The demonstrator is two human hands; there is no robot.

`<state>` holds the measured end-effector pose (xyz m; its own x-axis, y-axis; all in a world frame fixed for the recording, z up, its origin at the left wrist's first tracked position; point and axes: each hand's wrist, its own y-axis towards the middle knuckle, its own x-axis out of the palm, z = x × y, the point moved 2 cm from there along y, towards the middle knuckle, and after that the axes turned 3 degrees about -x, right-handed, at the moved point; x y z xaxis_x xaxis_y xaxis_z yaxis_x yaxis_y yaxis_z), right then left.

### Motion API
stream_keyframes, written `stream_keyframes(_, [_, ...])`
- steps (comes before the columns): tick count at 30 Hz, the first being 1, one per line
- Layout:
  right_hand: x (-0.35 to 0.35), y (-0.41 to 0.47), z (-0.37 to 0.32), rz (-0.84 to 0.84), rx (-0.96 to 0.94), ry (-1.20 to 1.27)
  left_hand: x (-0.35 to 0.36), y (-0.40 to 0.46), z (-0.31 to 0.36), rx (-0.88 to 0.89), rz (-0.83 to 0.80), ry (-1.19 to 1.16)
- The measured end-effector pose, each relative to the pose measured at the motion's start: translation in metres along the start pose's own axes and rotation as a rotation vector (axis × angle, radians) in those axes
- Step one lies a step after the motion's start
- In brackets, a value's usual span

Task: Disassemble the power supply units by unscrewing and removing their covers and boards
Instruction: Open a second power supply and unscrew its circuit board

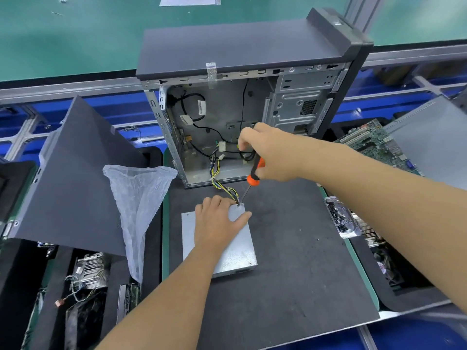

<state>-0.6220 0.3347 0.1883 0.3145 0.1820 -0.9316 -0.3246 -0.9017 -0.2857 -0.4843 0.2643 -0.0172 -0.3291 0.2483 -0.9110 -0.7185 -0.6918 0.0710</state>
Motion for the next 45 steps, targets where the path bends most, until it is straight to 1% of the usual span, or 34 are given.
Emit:
stream_keyframes(2, [0.001, -0.001, -0.001, 0.021, -0.016, 0.058, 0.001, 0.001, 0.0, -0.004, 0.0, 0.009])
stream_keyframes(4, [0.002, -0.002, -0.001, 0.041, 0.048, 0.073, 0.002, 0.001, -0.001, -0.002, 0.002, 0.01])
stream_keyframes(5, [0.003, -0.003, -0.002, 0.038, 0.096, -0.01, 0.003, 0.002, -0.001, 0.003, 0.009, 0.005])
stream_keyframes(6, [0.002, -0.004, -0.004, 0.026, 0.121, -0.181, 0.003, 0.002, -0.001, 0.008, 0.017, 0.0])
stream_keyframes(7, [0.002, -0.003, -0.005, 0.032, 0.123, -0.293, 0.003, 0.002, -0.001, 0.012, 0.022, 0.0])
stream_keyframes(8, [0.002, -0.002, -0.005, 0.034, 0.126, -0.342, 0.003, 0.002, -0.002, 0.016, 0.023, 0.003])
stream_keyframes(9, [0.001, -0.001, -0.006, 0.038, 0.123, -0.331, 0.004, 0.002, -0.002, 0.017, 0.018, 0.009])
stream_keyframes(12, [-0.002, 0.003, -0.002, 0.045, 0.088, -0.137, 0.004, 0.003, -0.001, 0.015, -0.006, 0.054])
stream_keyframes(14, [-0.004, 0.003, -0.003, -0.011, 0.049, -0.074, 0.004, 0.003, 0.001, 0.011, -0.04, 0.12])
stream_keyframes(16, [-0.005, 0.003, -0.005, -0.05, 0.049, -0.051, 0.004, 0.004, 0.002, 0.014, -0.074, 0.194])
stream_keyframes(19, [-0.002, 0.004, -0.006, -0.023, 0.107, -0.125, 0.004, 0.004, 0.002, 0.031, -0.09, 0.251])
stream_keyframes(22, [0.0, 0.002, -0.008, 0.019, 0.106, -0.345, 0.005, 0.003, 0.002, 0.028, -0.116, 0.274])
stream_keyframes(23, [0.0, 0.003, -0.007, 0.042, 0.108, -0.346, 0.006, 0.004, 0.003, 0.026, -0.124, 0.283])
stream_keyframes(25, [0.0, 0.004, -0.003, 0.065, 0.12, -0.255, 0.006, 0.004, 0.003, 0.021, -0.142, 0.303])
stream_keyframes(27, [0.0, 0.008, -0.001, 0.068, 0.062, -0.19, 0.006, 0.004, 0.003, 0.016, -0.153, 0.304])
stream_keyframes(29, [-0.001, 0.009, 0.0, 0.047, -0.01, -0.168, 0.005, 0.004, 0.003, 0.017, -0.153, 0.292])
stream_keyframes(31, [-0.004, 0.01, 0.001, 0.039, -0.034, -0.11, 0.003, 0.003, 0.003, 0.019, -0.136, 0.254])
stream_keyframes(34, [-0.002, 0.011, 0.001, 0.053, -0.075, -0.023, 0.0, 0.002, 0.002, 0.022, -0.06, 0.089])
stream_keyframes(36, [0.0, 0.011, 0.001, 0.032, -0.079, 0.01, -0.001, 0.0, 0.002, 0.047, -0.001, 0.003])
stream_keyframes(39, [-0.001, 0.011, 0.002, 0.018, 0.002, -0.038, -0.002, -0.002, 0.003, 0.087, 0.065, -0.054])
stream_keyframes(41, [0.0, 0.012, 0.003, 0.042, 0.055, -0.103, -0.003, -0.004, 0.004, 0.119, 0.104, -0.078])
stream_keyframes(43, [0.002, 0.014, 0.005, 0.082, 0.014, -0.109, -0.004, -0.004, 0.004, 0.141, 0.124, -0.101])
stream_keyframes(45, [0.001, 0.015, 0.007, 0.087, -0.065, -0.055, -0.004, -0.003, 0.003, 0.142, 0.112, -0.124])
